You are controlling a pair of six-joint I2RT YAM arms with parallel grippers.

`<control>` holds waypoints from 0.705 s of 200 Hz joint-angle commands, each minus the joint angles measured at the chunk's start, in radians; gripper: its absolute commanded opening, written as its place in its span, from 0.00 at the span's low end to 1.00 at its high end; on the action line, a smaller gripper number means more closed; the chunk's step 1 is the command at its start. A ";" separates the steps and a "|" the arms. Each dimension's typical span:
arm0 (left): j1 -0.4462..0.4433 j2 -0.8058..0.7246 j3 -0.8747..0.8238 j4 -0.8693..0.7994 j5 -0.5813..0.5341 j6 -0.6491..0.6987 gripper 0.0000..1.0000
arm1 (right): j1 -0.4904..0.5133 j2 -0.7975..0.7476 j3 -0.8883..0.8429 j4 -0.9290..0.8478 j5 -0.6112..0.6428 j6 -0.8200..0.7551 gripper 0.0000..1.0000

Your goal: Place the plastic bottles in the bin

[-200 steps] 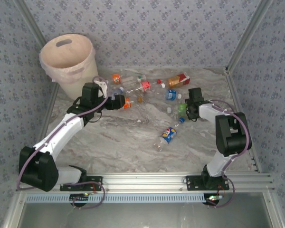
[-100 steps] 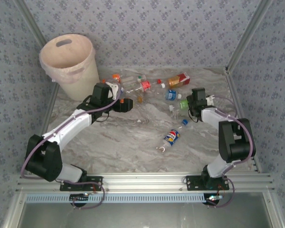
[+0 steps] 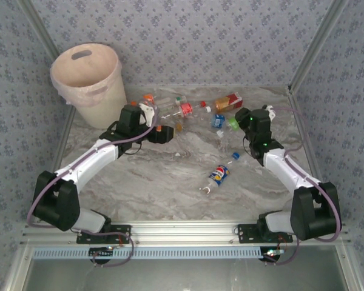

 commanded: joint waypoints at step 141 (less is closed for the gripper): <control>-0.092 0.247 0.195 0.317 0.381 0.119 0.98 | 0.291 0.079 0.166 0.183 -0.200 -0.151 0.46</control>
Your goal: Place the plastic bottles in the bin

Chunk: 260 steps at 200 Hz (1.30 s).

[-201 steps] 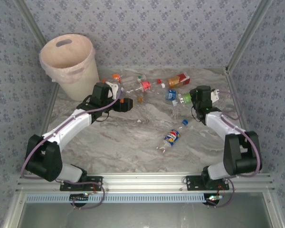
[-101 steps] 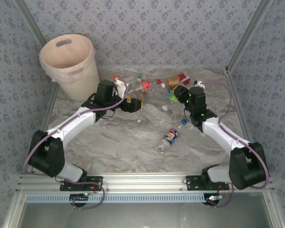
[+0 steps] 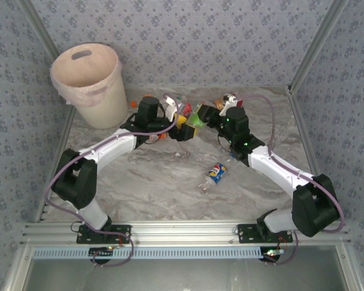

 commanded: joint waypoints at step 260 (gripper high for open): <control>-0.003 -0.054 0.016 0.005 -0.229 0.040 0.50 | -0.144 -0.231 -0.149 0.106 -0.159 -0.164 1.00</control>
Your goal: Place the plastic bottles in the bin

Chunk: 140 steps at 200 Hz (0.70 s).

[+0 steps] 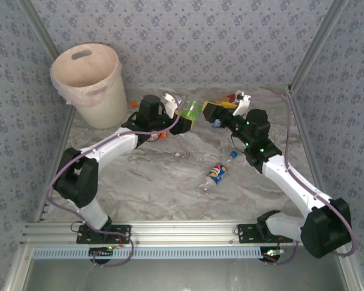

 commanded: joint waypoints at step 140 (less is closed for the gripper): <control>0.169 -0.327 0.173 -0.253 -0.609 0.090 0.50 | -0.134 0.000 -0.126 -0.016 0.036 0.040 1.00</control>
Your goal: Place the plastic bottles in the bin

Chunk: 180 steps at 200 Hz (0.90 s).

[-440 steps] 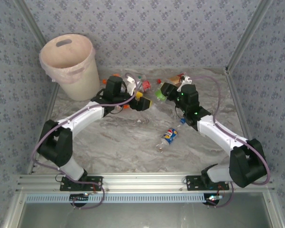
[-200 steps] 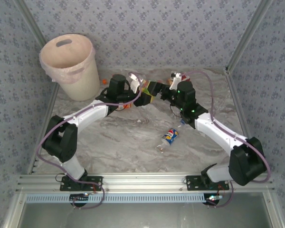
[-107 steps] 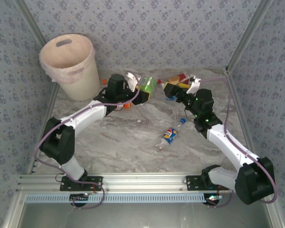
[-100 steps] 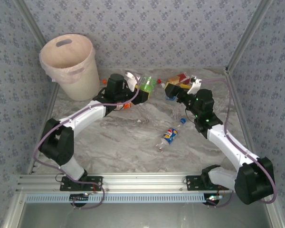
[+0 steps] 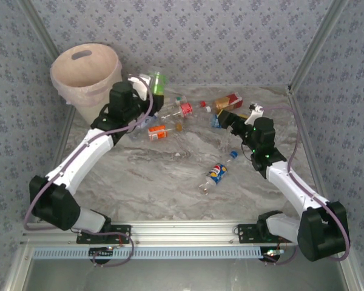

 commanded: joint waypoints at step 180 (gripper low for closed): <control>0.529 0.353 0.755 -0.636 -0.048 0.054 0.52 | -0.003 -0.001 0.024 0.003 -0.004 0.073 1.00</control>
